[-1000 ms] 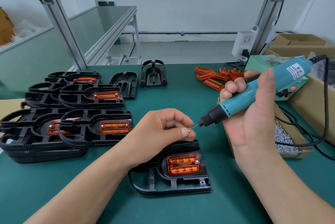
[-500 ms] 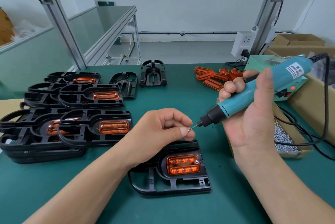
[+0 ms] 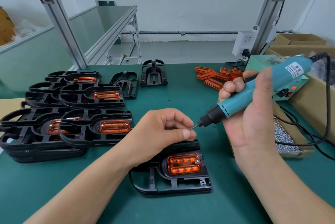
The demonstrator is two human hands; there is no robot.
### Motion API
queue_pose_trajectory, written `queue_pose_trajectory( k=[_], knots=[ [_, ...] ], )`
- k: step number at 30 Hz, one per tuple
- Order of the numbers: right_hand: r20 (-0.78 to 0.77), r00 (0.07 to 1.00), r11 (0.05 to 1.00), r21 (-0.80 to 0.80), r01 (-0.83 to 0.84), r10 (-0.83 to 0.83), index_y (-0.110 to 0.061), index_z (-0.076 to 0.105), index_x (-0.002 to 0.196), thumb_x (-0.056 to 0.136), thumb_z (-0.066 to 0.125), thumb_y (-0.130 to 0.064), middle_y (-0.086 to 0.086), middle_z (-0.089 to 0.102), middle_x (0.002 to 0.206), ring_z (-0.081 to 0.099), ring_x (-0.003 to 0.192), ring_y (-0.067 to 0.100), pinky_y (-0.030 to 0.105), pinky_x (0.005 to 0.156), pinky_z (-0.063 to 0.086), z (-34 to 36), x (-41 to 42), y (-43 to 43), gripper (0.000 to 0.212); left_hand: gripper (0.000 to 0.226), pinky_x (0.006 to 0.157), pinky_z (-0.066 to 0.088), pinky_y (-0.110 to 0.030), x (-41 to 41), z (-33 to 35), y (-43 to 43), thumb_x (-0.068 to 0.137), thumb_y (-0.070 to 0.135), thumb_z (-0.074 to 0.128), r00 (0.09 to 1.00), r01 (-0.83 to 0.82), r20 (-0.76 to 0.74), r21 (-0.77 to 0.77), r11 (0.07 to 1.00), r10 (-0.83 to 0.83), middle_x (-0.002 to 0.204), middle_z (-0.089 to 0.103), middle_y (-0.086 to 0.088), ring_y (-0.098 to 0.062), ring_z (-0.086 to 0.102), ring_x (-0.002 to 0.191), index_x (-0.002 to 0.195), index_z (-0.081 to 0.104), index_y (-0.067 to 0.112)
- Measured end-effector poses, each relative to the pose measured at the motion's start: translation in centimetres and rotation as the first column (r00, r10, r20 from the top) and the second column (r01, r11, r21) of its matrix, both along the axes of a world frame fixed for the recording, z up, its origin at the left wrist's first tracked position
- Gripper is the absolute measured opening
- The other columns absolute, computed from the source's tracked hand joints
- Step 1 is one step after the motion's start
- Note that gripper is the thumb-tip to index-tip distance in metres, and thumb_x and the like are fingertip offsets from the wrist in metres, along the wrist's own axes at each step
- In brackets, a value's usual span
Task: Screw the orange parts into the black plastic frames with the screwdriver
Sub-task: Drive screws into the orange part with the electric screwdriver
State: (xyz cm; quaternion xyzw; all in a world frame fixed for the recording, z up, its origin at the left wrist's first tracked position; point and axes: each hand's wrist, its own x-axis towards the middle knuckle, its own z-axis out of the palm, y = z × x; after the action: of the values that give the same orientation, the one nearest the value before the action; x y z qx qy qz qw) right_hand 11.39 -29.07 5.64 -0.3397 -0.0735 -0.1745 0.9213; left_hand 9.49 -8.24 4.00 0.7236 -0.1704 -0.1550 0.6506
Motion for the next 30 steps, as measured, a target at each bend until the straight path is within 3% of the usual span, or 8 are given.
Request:
queue_pose_trajectory(
  k=[5,17,23,30],
  knots=[
    [-0.006,1.000,1.000,-0.022,-0.011,0.011,-0.017,0.056,0.099,0.095,0.066,-0.050,0.000,0.048,0.078,0.055,0.073,0.015,0.027,0.069,0.051,0.06,-0.09,0.26,0.035,0.014,0.091,0.058,-0.023,0.03,-0.14,-0.03,0.094,0.006,0.076,0.998,-0.022,0.063,0.065,0.998,0.018,0.098,0.082,-0.004,-0.018,0.078,0.099,0.106,0.074,0.014],
    [-0.004,1.000,0.999,-0.041,-0.016,0.016,-0.017,0.058,0.097,0.097,0.066,-0.048,-0.001,0.049,0.076,0.054,0.071,0.015,0.026,0.068,0.050,0.02,-0.02,-0.03,0.032,0.016,0.097,0.059,-0.042,-0.01,-0.17,0.01,0.093,0.019,0.079,0.989,-0.050,0.148,0.174,0.983,0.024,0.098,0.080,0.002,-0.020,0.076,0.098,0.100,0.076,0.032],
    [-0.002,0.999,0.998,-0.054,-0.032,0.032,-0.017,0.058,0.098,0.103,0.060,-0.044,-0.001,0.049,0.077,0.054,0.071,0.014,0.025,0.068,0.049,-0.04,0.03,-0.27,0.028,0.019,0.095,0.058,-0.032,0.05,-0.15,0.16,0.097,0.018,0.074,0.983,-0.034,0.183,0.224,0.974,-0.008,0.099,0.080,0.008,-0.011,0.076,0.099,0.104,0.075,0.036],
    [0.031,0.996,0.992,-0.090,-0.082,0.086,-0.019,0.060,0.095,0.108,0.052,-0.038,-0.002,0.051,0.076,0.054,0.070,0.014,0.025,0.066,0.048,0.04,-0.07,-0.13,0.025,0.019,0.096,0.058,-0.031,0.06,-0.17,0.35,0.096,0.014,0.075,0.984,-0.018,0.175,0.237,0.971,-0.024,0.098,0.080,0.006,-0.012,0.076,0.097,0.106,0.076,0.030]
  ],
)
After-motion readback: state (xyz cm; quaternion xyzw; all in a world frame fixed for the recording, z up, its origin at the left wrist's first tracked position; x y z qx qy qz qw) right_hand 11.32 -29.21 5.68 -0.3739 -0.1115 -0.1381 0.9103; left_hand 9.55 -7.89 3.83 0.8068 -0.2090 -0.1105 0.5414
